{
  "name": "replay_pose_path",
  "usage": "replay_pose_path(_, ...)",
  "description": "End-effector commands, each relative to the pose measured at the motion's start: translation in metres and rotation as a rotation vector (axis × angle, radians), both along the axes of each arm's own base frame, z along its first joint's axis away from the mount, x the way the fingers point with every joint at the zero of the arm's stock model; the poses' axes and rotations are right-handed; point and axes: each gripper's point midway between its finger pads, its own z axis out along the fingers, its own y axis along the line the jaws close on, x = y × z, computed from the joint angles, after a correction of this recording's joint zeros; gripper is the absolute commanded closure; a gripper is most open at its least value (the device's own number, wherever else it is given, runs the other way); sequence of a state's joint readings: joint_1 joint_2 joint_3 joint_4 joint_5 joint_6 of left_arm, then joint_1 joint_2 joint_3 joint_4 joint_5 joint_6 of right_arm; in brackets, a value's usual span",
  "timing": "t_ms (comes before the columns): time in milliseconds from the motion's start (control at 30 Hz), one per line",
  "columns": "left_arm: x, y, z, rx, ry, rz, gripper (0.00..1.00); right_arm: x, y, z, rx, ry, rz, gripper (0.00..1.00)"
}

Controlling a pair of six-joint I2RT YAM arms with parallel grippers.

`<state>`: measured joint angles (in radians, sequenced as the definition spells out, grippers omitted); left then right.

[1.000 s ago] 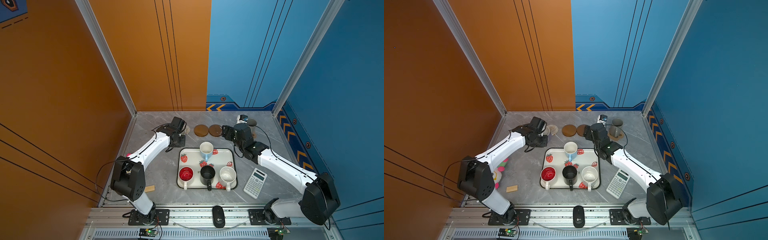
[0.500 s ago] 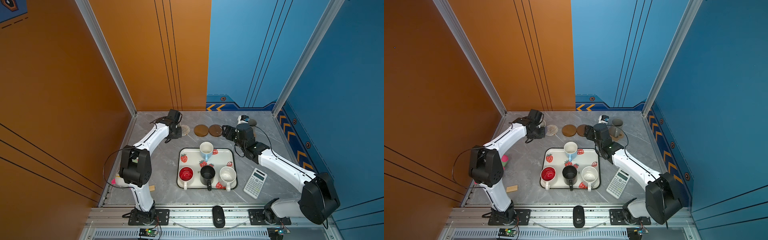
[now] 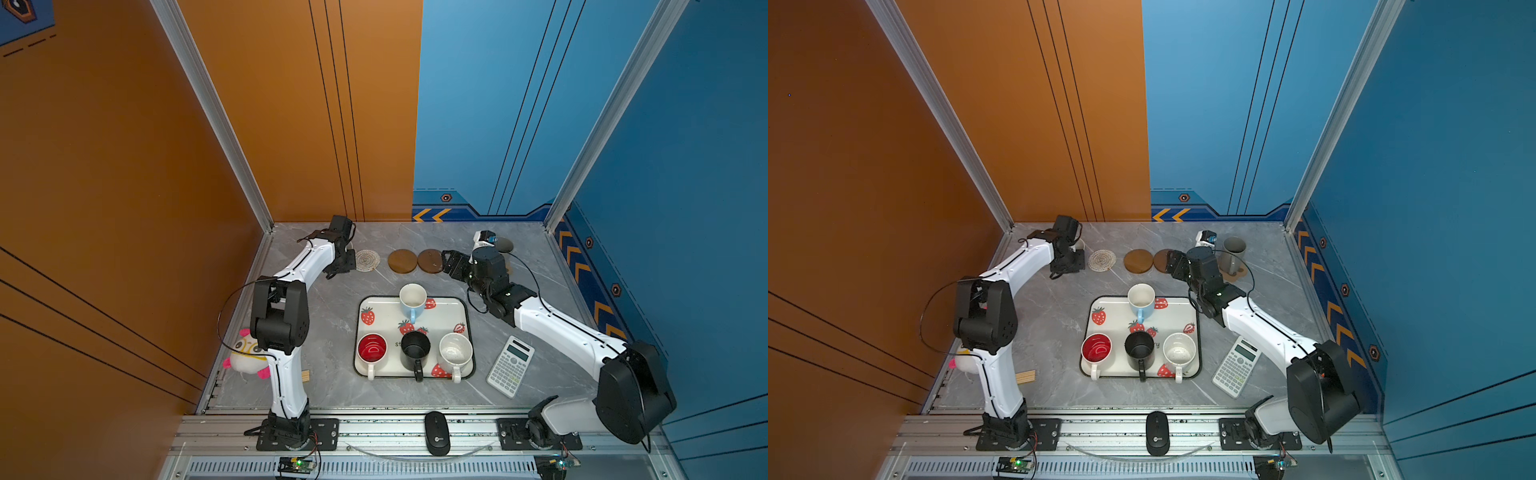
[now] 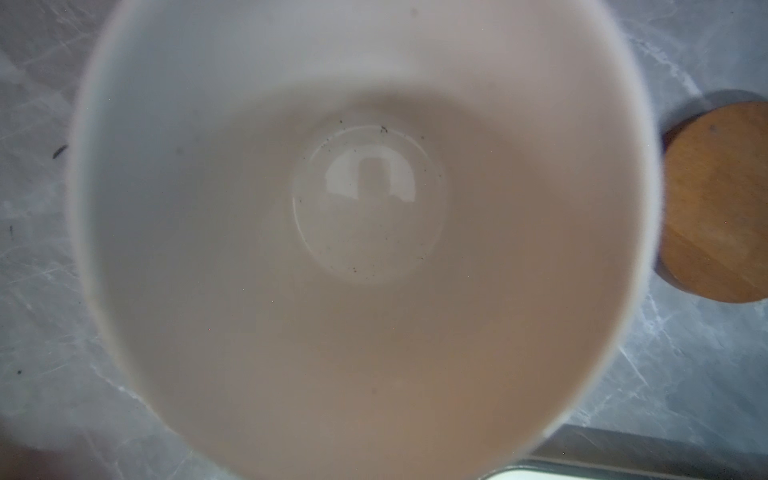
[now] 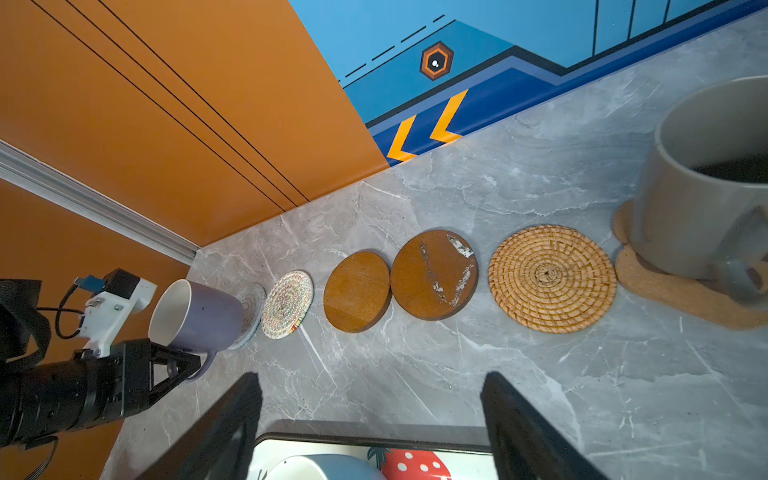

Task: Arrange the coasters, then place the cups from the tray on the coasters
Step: 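Lift the lilac mug and carry it toward the blue woven coaster, then lower the lilac mug onto the blue woven coaster and open the left gripper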

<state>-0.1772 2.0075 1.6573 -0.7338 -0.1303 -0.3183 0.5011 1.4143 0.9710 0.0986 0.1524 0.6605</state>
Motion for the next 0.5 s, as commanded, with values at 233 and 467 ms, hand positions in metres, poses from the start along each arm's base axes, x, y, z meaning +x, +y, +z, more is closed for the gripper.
replay_pose_path(233,0.031,0.016,0.014,0.007,-0.073,0.033,1.0,0.004,0.005,-0.004,0.024,0.006,0.012,0.18)
replay_pose_path(467,0.039,0.015,0.008,-0.013,-0.068,0.034,1.0,0.007,0.009,-0.006,0.018,0.015,0.019,0.18)
